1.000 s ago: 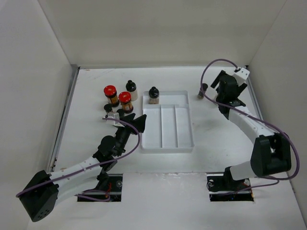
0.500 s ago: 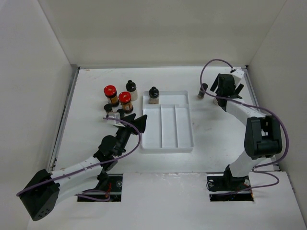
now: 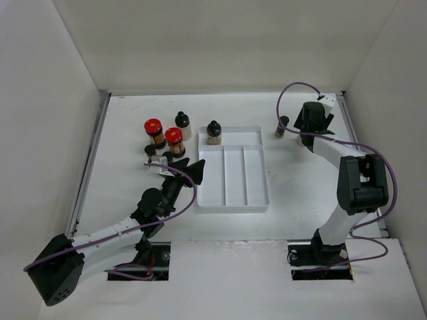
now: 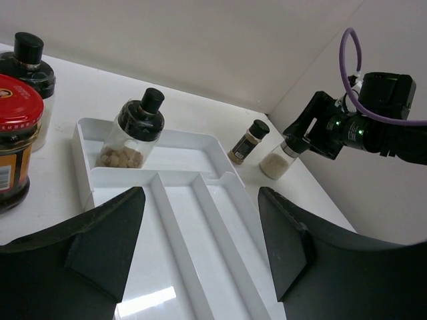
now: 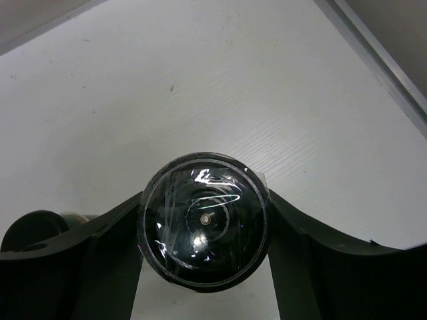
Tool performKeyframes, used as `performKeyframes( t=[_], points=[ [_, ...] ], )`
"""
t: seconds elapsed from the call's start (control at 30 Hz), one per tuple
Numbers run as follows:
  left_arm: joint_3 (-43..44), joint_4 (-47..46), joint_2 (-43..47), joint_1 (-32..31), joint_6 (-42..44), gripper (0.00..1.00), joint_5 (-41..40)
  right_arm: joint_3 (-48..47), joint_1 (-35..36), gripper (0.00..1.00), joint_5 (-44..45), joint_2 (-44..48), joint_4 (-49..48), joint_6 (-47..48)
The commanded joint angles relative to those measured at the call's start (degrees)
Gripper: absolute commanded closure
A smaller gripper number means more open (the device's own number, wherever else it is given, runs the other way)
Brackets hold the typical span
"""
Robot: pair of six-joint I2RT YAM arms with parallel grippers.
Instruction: Organize the condiment bottles
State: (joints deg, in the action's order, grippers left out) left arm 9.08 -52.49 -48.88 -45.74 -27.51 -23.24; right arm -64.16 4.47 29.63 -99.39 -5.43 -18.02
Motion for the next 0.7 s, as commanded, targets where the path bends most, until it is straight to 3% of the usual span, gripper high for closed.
performKeyframes(
  t=[0.0,0.17,0.37,0.47,0.67],
  points=[
    [0.9,-4.0,-0.3,0.4,-0.7,0.33,0.9,2.1,0.1,0.36,3.9,7.6,-7.7,1.8],
    [1.0,-4.1,-0.4,0.4,-0.8,0.33,1.1,3.8,3.3,0.38,4.2,16.8,-7.7,2.5],
    [1.0,-4.1,-0.4,0.6,-0.8,0.33,1.1,-0.2,13.6,0.40,4.2,22.4,-7.0,5.3],
    [1.0,-4.1,-0.4,0.6,-0.8,0.32,1.1,-3.2,19.7,0.39,2.9,20.7,-7.6,5.5],
    [0.9,-4.1,-0.2,0.4,-0.4,0.32,1.1,-10.8,28.1,0.38,-1.1,8.5,-11.3,4.7]
  ],
)
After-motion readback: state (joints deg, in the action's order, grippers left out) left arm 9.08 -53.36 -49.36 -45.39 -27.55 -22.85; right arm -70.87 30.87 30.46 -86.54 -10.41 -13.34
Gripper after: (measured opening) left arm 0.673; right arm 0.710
